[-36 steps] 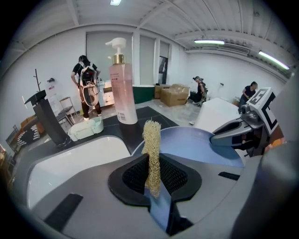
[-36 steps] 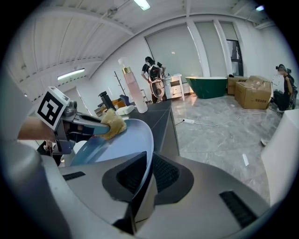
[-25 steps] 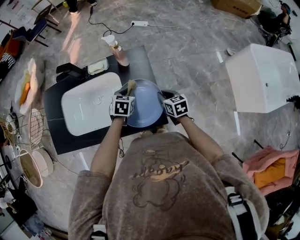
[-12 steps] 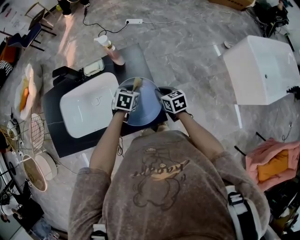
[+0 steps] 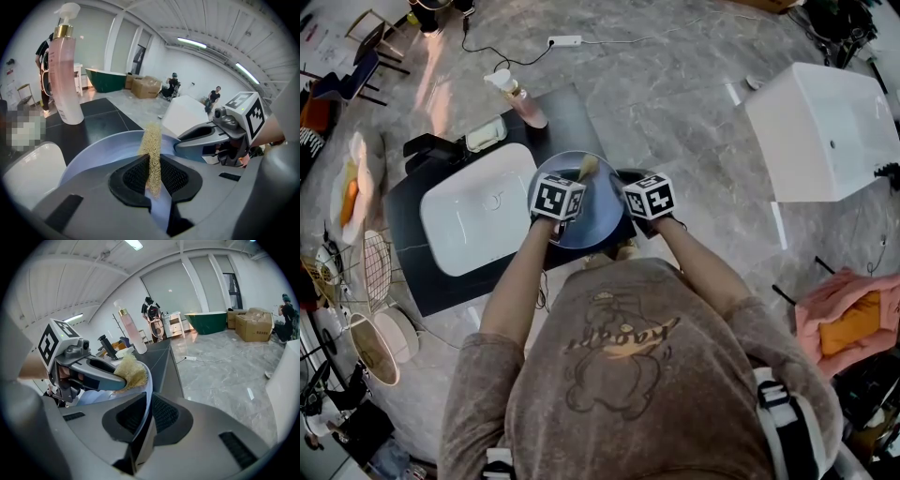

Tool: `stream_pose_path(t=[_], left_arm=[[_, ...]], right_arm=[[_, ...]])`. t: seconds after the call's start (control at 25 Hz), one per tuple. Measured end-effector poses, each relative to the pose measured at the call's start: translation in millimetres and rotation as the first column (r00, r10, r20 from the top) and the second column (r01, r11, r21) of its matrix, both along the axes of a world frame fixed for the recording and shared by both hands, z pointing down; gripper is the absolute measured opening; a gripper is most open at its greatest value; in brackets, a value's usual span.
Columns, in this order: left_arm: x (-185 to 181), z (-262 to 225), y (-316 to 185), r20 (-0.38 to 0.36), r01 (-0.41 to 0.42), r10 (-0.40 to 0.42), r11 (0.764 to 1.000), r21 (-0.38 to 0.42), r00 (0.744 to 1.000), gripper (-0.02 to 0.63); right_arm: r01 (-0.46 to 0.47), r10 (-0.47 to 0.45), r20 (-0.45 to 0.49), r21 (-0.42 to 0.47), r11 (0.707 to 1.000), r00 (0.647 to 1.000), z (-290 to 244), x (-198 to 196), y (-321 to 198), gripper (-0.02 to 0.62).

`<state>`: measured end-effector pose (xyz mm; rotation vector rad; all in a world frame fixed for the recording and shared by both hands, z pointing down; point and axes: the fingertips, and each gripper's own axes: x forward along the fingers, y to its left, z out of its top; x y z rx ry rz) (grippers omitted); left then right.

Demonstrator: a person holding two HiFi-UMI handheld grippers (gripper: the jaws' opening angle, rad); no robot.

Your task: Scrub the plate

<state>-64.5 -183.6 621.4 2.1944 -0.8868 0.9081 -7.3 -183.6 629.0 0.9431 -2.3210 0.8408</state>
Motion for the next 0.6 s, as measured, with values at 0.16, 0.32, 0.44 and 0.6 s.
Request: stream_pose_path(t=[0.16,0.32,0.44,0.6], left_arm=[[12.9,-0.9,12.4,-0.050,-0.050,0.048,0.998,-0.045,0.998,0.063],[18.3,-1.3,23.7,-0.075,-0.078,0.071,0.993,-0.086,0.995,0.063],[22.7,-2.1,33.8,-0.087,-0.095,0.085,0.989,-0.115,0.993,0.063],[30.6,-1.6,46.8,-0.094,-0.109,0.096,0.984,-0.143,0.991,0.063]], right_arm=[[-0.013,0.013,0.017,-0.024,1.000,1.000,-0.1,1.3,-0.5,0.028],[-0.011,0.012,0.031,-0.037,0.999,0.999,1.0,1.2,-1.7,0.012],[-0.007,0.008,0.025,-0.031,0.999,1.000,-0.1,1.9,-1.5,0.012],[-0.019,0.020,0.035,-0.038,0.999,0.999,-0.2,1.9,-0.5,0.012]])
